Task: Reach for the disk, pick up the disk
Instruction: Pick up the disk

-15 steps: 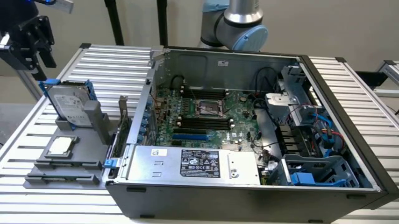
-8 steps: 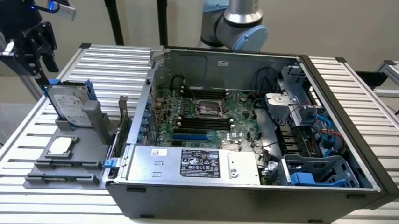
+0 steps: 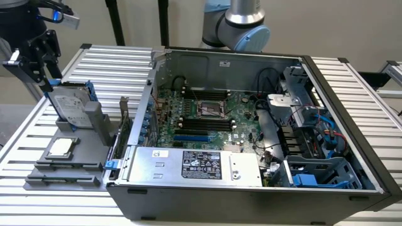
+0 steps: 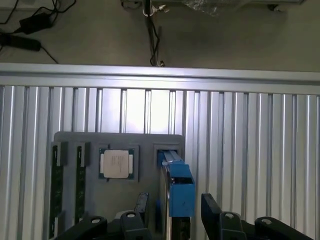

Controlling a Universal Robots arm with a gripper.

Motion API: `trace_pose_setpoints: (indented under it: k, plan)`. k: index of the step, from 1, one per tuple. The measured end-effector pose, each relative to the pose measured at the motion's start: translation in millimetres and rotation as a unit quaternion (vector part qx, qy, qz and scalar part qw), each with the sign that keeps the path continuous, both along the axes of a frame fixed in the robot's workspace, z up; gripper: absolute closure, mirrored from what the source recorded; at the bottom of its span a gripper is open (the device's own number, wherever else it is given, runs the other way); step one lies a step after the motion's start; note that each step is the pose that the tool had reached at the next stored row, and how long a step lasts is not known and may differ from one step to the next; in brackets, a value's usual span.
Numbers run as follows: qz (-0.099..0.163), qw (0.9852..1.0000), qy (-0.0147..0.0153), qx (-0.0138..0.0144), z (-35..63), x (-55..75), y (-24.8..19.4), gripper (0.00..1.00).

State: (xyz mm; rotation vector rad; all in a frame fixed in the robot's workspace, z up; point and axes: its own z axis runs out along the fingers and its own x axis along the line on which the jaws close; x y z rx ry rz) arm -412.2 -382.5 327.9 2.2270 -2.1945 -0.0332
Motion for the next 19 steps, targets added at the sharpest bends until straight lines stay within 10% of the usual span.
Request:
trace_pose_setpoints:
  k: [19]
  plan:
    - [-0.008,0.9999,-0.0021,0.0067,-25.7,-3.4,0.0,0.46]
